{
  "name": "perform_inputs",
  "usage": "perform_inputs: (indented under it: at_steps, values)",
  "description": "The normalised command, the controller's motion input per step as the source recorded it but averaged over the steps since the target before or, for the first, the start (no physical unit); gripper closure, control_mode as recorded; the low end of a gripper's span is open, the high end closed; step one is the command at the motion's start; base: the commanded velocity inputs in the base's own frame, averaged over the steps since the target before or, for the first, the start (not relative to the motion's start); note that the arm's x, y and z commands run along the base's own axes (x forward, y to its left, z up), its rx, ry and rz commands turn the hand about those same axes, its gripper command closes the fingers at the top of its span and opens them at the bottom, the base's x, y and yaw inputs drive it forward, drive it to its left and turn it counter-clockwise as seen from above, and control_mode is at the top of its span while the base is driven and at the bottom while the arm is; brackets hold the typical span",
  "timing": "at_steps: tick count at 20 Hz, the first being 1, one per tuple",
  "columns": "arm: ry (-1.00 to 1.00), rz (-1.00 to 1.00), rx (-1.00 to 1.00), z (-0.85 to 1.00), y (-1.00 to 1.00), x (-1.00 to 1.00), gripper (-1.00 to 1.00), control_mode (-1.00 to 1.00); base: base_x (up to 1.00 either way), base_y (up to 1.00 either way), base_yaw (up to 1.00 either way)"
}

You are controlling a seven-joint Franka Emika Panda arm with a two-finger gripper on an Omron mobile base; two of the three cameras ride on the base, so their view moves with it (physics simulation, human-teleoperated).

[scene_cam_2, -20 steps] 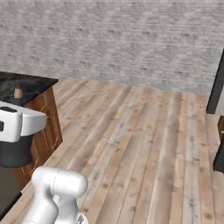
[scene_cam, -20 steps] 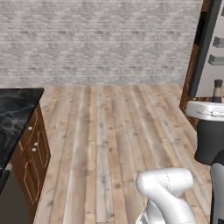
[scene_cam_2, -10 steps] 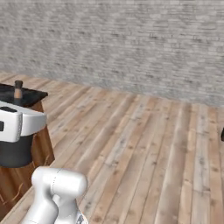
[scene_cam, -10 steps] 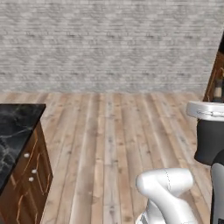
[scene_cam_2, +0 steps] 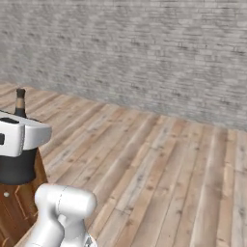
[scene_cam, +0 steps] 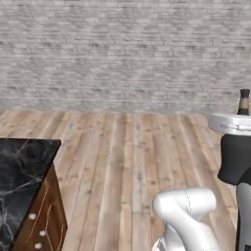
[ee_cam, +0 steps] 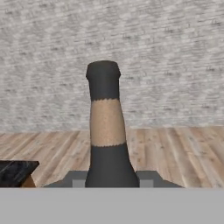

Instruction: There is a bowl on the dining counter. Grab a lemon wedge from the fridge and place it in the bowl. Then get the liquor bottle and glass cup from the cabinet and place them next to the bowl.

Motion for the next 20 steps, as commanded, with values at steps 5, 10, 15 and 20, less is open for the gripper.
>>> perform_inputs:
  at_steps: [5, 10, 15, 20]
  values:
    - [0.0, 0.0, 0.0, 0.0, 0.0, 0.0, 1.0, 1.0, 1.0, 0.18, 0.25]
    - [0.0, 0.0, 0.0, 0.0, 0.0, 0.0, 1.0, 1.0, 1.0, 0.02, 0.32]
    - [0.0, 0.0, 0.0, 0.0, 0.0, 0.0, 1.0, 1.0, 1.0, -0.05, 0.46]
    - [0.0, 0.0, 0.0, 0.0, 0.0, 0.0, 1.0, 1.0, 1.0, -0.23, 0.49]
